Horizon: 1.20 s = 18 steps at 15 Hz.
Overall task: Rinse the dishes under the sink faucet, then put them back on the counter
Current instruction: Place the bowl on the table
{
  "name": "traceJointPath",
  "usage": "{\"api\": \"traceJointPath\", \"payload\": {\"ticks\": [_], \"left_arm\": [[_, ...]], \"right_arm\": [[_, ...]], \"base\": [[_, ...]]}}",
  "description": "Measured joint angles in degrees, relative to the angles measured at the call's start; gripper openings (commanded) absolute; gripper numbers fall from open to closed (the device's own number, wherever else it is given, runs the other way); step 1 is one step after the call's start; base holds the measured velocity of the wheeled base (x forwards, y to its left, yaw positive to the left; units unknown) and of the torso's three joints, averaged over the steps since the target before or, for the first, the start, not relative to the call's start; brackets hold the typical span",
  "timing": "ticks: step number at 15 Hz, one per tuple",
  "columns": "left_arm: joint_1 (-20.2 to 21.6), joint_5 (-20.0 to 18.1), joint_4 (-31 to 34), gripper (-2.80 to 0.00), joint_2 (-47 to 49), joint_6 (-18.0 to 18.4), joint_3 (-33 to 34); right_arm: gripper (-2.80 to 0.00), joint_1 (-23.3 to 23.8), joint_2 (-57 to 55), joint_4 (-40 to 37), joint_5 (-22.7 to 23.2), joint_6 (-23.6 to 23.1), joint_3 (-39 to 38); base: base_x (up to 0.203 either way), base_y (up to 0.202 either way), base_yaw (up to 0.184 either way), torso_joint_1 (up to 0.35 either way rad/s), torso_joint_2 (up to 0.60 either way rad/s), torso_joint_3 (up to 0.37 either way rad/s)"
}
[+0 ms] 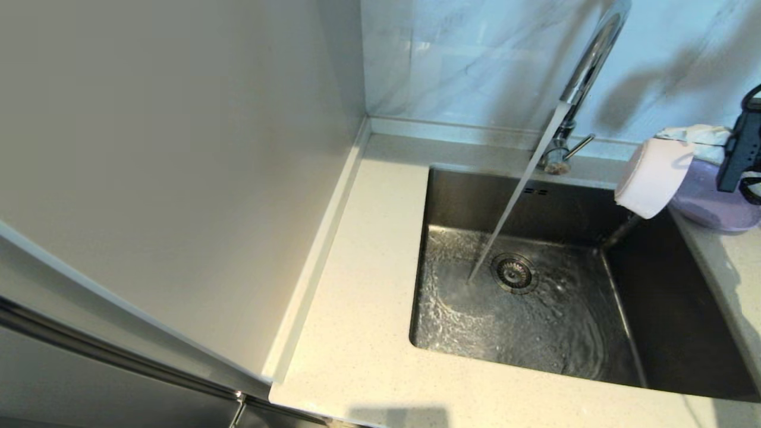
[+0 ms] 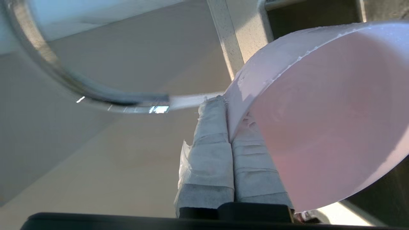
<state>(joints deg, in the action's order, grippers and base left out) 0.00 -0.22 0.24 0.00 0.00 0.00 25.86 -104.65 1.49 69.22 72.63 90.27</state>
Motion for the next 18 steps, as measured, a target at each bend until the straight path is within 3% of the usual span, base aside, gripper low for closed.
{"api": "traceJointPath", "payload": {"ticks": [3,6,8,11,13,15,17,18], "left_arm": [[0.0,0.0,0.0,-2.80,0.0,0.0,0.0],[0.0,0.0,0.0,-2.80,0.0,0.0,0.0],[0.0,0.0,0.0,-2.80,0.0,0.0,0.0],[0.0,0.0,0.0,-2.80,0.0,0.0,0.0],[0.0,0.0,0.0,-2.80,0.0,0.0,0.0],[0.0,0.0,0.0,-2.80,0.0,0.0,0.0],[0.0,0.0,0.0,-2.80,0.0,0.0,0.0],[0.0,0.0,0.0,-2.80,0.0,0.0,0.0]], "right_arm": [[-2.80,3.6,7.7,0.5,3.0,-3.6,-3.2],[-2.80,2.8,15.7,2.2,3.9,-17.1,-3.6],[-2.80,1.1,18.9,1.9,3.9,-25.2,-0.4],[-2.80,-1.2,20.0,-6.6,1.1,-27.1,10.4],[-2.80,-6.4,18.9,-22.1,-8.0,-27.9,16.5],[-2.80,-12.7,17.0,-40.5,-25.8,-32.2,17.6],[-2.80,-14.7,15.6,-54.2,-44.2,-43.5,14.4],[-2.80,-13.9,15.2,-56.7,-50.7,-51.1,12.3]], "base": [[0.000,0.000,0.000,0.000,0.00,0.000],[0.000,0.000,0.000,0.000,0.00,0.000],[0.000,0.000,0.000,0.000,0.00,0.000],[0.000,0.000,0.000,0.000,0.00,0.000],[0.000,0.000,0.000,0.000,0.00,0.000],[0.000,0.000,0.000,0.000,0.00,0.000],[0.000,0.000,0.000,0.000,0.00,0.000],[0.000,0.000,0.000,0.000,0.00,0.000]]}}
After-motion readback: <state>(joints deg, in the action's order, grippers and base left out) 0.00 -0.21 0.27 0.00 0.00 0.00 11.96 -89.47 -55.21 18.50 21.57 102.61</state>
